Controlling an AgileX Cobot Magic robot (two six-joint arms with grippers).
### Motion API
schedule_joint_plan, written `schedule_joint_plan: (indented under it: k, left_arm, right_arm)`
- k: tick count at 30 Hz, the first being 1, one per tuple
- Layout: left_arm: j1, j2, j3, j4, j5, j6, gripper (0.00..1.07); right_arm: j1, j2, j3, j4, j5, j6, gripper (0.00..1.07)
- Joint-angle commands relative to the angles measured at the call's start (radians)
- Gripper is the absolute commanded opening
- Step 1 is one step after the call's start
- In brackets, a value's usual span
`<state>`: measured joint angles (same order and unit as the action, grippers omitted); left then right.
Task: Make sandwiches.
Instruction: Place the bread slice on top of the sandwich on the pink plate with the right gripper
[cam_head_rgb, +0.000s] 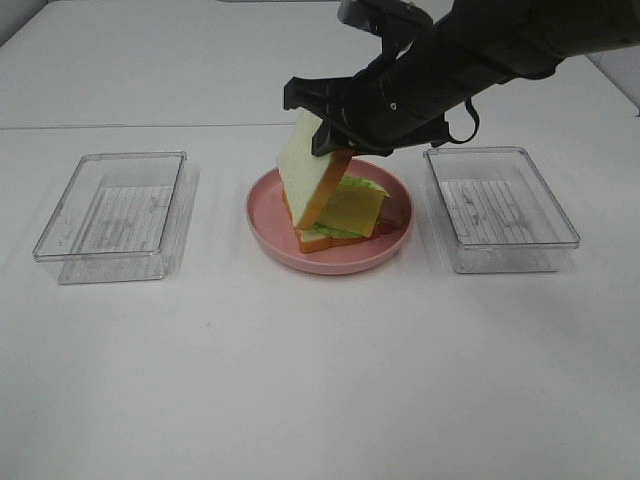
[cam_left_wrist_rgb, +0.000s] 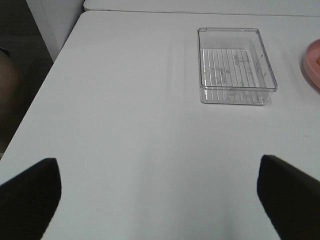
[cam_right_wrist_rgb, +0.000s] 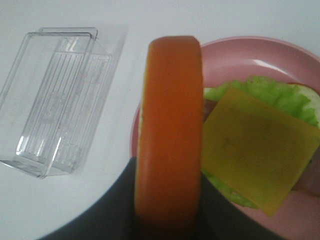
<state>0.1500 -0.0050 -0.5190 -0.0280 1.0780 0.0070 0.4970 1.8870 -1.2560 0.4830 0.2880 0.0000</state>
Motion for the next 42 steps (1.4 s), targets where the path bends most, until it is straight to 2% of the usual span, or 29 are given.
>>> schedule_joint_plan:
  k: [1, 11, 26, 27, 28, 30, 31, 32, 33, 34, 35, 36, 37, 38, 40, 42]
  left_arm:
    - [-0.006, -0.013, 0.003, -0.006, -0.004, -0.007, 1.0]
    - [-0.006, -0.013, 0.003, -0.006, -0.004, -0.007, 1.0]
    - [-0.006, -0.013, 0.003, -0.006, -0.004, -0.007, 1.0]
    - [-0.006, -0.013, 0.003, -0.006, -0.004, -0.007, 1.0]
    - [-0.006, -0.013, 0.003, -0.006, -0.004, -0.007, 1.0]
    - [-0.006, -0.013, 0.003, -0.006, -0.004, -0.007, 1.0]
    - [-0.006, -0.013, 0.003, -0.006, -0.004, -0.007, 1.0]
    - [-0.006, -0.013, 0.003, -0.006, -0.004, -0.007, 1.0]
    - [-0.006, -0.013, 0.003, -0.006, -0.004, -0.007, 1.0]
    - [-0.006, -0.013, 0.003, -0.006, -0.004, -0.007, 1.0]
    - [-0.006, -0.013, 0.003, -0.006, -0.004, -0.007, 1.0]
    - [-0.006, -0.013, 0.003, -0.006, -0.004, -0.007, 1.0]
    - [-0.006, -0.013, 0.003, -0.006, -0.004, -0.007, 1.0]
    - [-0.006, -0.013, 0.003, -0.006, -0.004, -0.007, 1.0]
    - [-0.006, -0.013, 0.003, -0.006, -0.004, -0.007, 1.0]
    - [-0.006, -0.013, 0.003, -0.006, -0.004, -0.007, 1.0]
  right_arm:
    - [0.002, 0.017, -0.006, 0.01, -0.019, 0.0, 0.0]
    - [0.001, 0.055, -0.006, 0.006, -0.085, 0.0, 0.0]
    - [0.001, 0.11, -0.006, 0.002, -0.083, 0.0, 0.0]
    - [0.001, 0.11, -0.006, -0.002, -0.086, 0.0, 0.05]
    - [0.001, 0.11, -0.006, -0.002, -0.086, 0.0, 0.05]
    - [0.001, 0.11, -0.006, -0.015, -0.086, 0.0, 0.28]
    - [0.001, 0.11, -0.006, -0.015, -0.086, 0.0, 0.28]
    - [0.001, 0.11, -0.006, -0.04, -0.09, 0.0, 0.5]
    - [0.001, 0.11, -0.006, -0.054, -0.092, 0.0, 0.63]
    - [0.001, 0.11, -0.006, -0.054, -0.092, 0.0, 0.63]
    - [0.001, 0.11, -0.006, -0.084, -0.104, 0.0, 0.82]
    - [0.001, 0.11, -0.006, -0.105, -0.111, 0.0, 0.88]
    - [0.001, 0.11, -0.006, -0.105, -0.111, 0.0, 0.88]
    - [0.001, 0.11, -0.006, -0.144, -0.124, 0.0, 0.93]
    - [0.001, 0.11, -0.006, -0.164, -0.131, 0.0, 0.93]
    - [0.001, 0.109, -0.006, -0.262, -0.142, 0.0, 0.93]
